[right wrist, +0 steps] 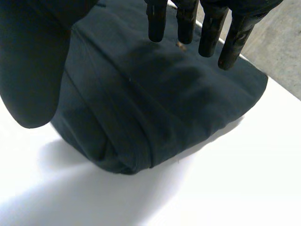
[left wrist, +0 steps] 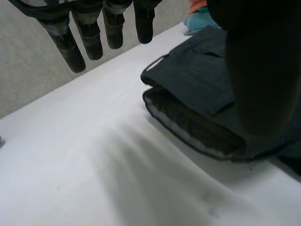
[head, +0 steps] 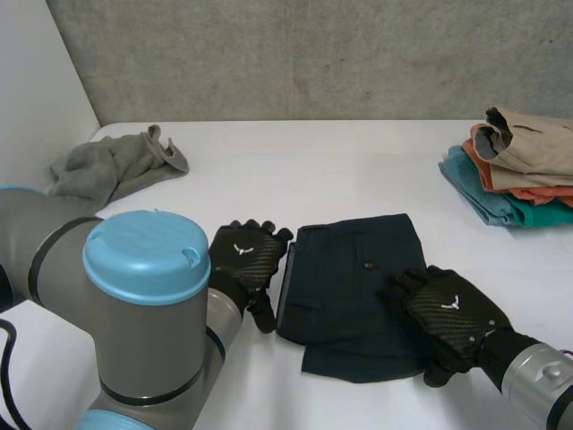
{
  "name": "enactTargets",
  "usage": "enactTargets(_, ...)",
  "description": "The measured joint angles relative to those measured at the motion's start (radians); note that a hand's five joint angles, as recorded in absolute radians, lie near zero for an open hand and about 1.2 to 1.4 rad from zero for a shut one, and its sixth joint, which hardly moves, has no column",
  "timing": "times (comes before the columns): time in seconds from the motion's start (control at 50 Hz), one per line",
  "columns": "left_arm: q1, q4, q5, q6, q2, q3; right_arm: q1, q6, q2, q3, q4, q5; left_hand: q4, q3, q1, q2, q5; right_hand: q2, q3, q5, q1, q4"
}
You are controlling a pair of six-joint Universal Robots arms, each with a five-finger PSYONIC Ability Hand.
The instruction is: Fold the laundry.
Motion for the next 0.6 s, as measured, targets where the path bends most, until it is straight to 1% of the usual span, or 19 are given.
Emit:
enactTargets(0.24,0.005,0.056,0.002,-0.018,-0.004,-0.064,0.008,-0.013,0.138,0.017,-0.174,0.006,0.0,0.0,0.0,0.0,0.0,0.001,0.006,0.0,0.004,0.0)
enactTargets(0.3,0.005,0.057,0.002,-0.018,-0.004,-0.065,0.008,-0.013,0.142,0.017,-0.178,0.006,0.0,0.0,0.0,0.0,0.0,0.002,0.007,0.0,0.004,0.0)
enactTargets(0.36,0.007,0.069,0.002,-0.017,-0.004,-0.075,0.009,-0.015,0.185,0.011,-0.229,0.011,0.0,0.0,0.0,0.0,0.0,0.012,0.075,0.018,0.061,0.008)
enactTargets(0.38,0.007,0.07,0.002,-0.017,-0.004,-0.076,0.01,-0.015,0.188,0.01,-0.234,0.011,0.0,0.0,0.0,0.0,0.0,0.064,0.119,0.051,0.089,0.044)
enactTargets(0.4,0.008,0.072,0.002,-0.017,-0.004,-0.077,0.01,-0.016,0.194,0.008,-0.243,0.012,0.0,0.0,0.0,0.0,0.0,0.064,0.119,0.051,0.089,0.044)
enactTargets(0.44,0.01,0.074,0.002,-0.017,-0.003,-0.079,0.01,-0.017,0.204,0.005,-0.264,0.013,0.0,0.0,0.0,0.0,0.0,0.217,0.248,0.163,0.172,0.183)
enactTargets(0.6,0.015,0.074,0.002,-0.017,-0.003,-0.081,0.01,-0.021,0.214,-0.006,-0.293,0.014,0.0,0.0,0.0,0.0,0.0,0.217,0.248,0.163,0.172,0.183)
